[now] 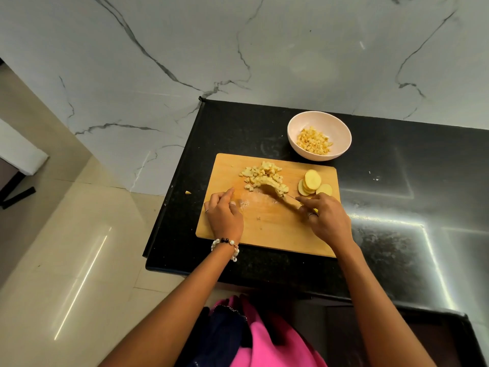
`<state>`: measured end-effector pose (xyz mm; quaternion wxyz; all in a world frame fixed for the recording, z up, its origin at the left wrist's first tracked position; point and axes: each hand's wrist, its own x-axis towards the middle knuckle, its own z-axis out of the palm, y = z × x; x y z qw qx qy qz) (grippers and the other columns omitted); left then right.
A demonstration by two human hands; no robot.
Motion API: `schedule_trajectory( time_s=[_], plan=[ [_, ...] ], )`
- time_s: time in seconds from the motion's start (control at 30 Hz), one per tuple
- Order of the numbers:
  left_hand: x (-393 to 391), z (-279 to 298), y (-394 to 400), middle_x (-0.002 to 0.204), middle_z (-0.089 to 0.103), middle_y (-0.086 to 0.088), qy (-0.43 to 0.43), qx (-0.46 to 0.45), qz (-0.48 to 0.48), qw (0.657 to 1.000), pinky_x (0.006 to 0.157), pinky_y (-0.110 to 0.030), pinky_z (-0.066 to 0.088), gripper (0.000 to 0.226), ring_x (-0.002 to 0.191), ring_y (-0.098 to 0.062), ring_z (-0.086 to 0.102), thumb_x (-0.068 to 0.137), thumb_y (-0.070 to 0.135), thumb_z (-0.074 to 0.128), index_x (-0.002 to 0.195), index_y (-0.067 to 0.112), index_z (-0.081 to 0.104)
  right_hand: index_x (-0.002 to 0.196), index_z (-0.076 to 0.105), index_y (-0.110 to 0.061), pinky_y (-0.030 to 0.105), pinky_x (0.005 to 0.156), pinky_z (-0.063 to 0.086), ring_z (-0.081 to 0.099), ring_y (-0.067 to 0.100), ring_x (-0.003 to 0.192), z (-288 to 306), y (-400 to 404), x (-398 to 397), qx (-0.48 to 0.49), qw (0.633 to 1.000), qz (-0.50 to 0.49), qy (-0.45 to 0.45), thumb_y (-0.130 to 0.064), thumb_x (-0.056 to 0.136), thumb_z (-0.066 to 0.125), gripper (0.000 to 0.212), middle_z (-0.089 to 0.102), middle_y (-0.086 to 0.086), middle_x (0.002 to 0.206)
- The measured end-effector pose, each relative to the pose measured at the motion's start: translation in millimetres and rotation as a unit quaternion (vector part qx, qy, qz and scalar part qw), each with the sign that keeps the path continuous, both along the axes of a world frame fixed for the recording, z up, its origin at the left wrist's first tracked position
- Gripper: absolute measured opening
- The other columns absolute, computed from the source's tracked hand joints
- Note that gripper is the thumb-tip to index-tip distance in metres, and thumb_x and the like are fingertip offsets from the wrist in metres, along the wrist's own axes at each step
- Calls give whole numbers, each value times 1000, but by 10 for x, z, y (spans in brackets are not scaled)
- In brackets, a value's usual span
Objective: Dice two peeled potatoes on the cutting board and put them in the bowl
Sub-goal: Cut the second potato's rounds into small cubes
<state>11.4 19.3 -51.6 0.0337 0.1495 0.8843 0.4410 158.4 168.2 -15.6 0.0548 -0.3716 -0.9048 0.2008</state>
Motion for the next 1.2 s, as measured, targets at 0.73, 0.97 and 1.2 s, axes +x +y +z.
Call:
schedule_trajectory(
  time_s=[0.73, 0.97, 1.2],
  plan=[
    [-228, 247, 421, 150, 17, -13, 285, -321, -346, 834, 102, -48, 24, 72, 132, -33, 22, 94, 6, 39, 144, 52, 13, 122, 64, -27, 39, 65, 47, 47, 24, 95, 305, 39, 3, 117, 992, 7, -45, -19, 91, 62, 33, 58, 2, 101],
    [-304, 292, 387, 146, 25, -11, 259, -307, -309, 862, 100, -44, 28, 75, 129, -30, 27, 88, 1, 43, 146, 44, 21, 125, 62, -27, 34, 62, 41, 46, 21, 92, 336, 53, 33, 131, 990, 3, -58, -20, 91, 62, 34, 57, 1, 102],
    [-121, 339, 554, 153, 10, -10, 309, -305, -408, 803, 105, -50, 21, 85, 137, -32, 16, 90, 0, 42, 144, 53, 3, 124, 62, -29, 33, 59, 37, 45, 25, 93, 380, 32, -76, 163, 984, 26, -68, -19, 92, 60, 34, 57, 4, 102]
  ],
)
